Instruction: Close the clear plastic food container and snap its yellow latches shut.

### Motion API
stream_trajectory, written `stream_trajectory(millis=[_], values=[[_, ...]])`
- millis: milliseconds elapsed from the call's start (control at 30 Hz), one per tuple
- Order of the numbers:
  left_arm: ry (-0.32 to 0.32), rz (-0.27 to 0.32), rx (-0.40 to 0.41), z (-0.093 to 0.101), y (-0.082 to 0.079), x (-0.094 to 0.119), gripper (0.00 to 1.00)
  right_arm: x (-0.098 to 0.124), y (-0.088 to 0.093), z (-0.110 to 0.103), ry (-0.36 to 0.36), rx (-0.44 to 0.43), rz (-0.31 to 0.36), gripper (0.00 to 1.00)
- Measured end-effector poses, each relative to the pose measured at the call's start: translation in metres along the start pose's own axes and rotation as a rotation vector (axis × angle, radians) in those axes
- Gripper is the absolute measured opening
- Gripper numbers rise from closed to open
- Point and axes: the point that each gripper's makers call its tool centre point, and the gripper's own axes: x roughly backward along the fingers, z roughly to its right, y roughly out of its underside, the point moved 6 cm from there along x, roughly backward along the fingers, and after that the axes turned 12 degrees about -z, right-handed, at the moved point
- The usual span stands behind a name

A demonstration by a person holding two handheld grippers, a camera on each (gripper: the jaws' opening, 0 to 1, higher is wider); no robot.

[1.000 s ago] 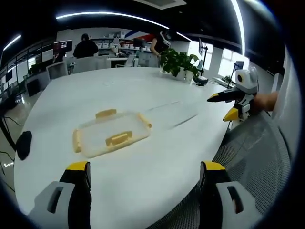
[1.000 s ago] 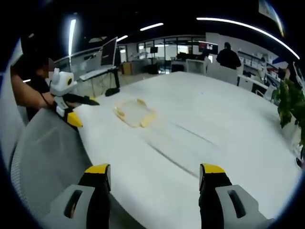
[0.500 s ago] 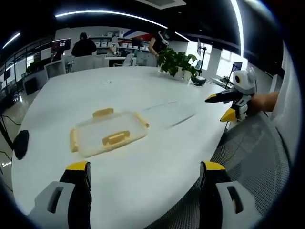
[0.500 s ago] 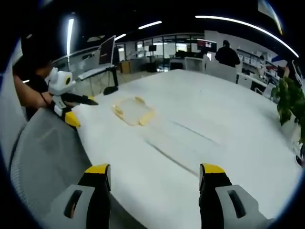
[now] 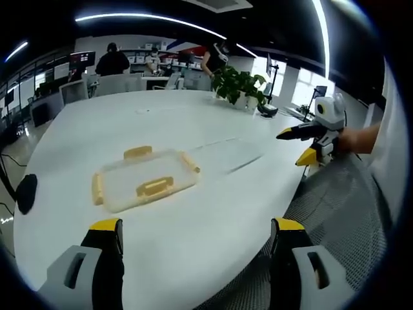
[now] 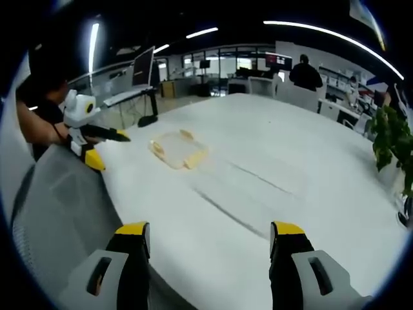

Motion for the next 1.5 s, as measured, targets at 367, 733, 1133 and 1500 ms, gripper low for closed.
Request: stream_trajectory(millis=[367, 733, 1133, 1500], values=[[-0.014, 0.011, 0.002, 0.000, -0.003, 0.002, 0.96, 0.001, -0.001, 0.003, 0.013, 0.004, 0.003, 0.76], [-0.017, 0.030, 0.002, -0.001, -0.007, 0.003, 0.96, 0.002, -0.002, 0.003, 0.021, 0.011, 0.010, 0.76], [-0.032, 0.061, 0.009, -0.003, -0.010, 0.007, 0.96, 0.004, -0.004, 0.003, 0.035, 0.014, 0.024, 0.76], [-0.041, 0.065, 0.006, -0.004, -0.010, 0.008, 0.96, 0.004, -0.005, 0.001, 0.039, 0.027, 0.027, 0.76]])
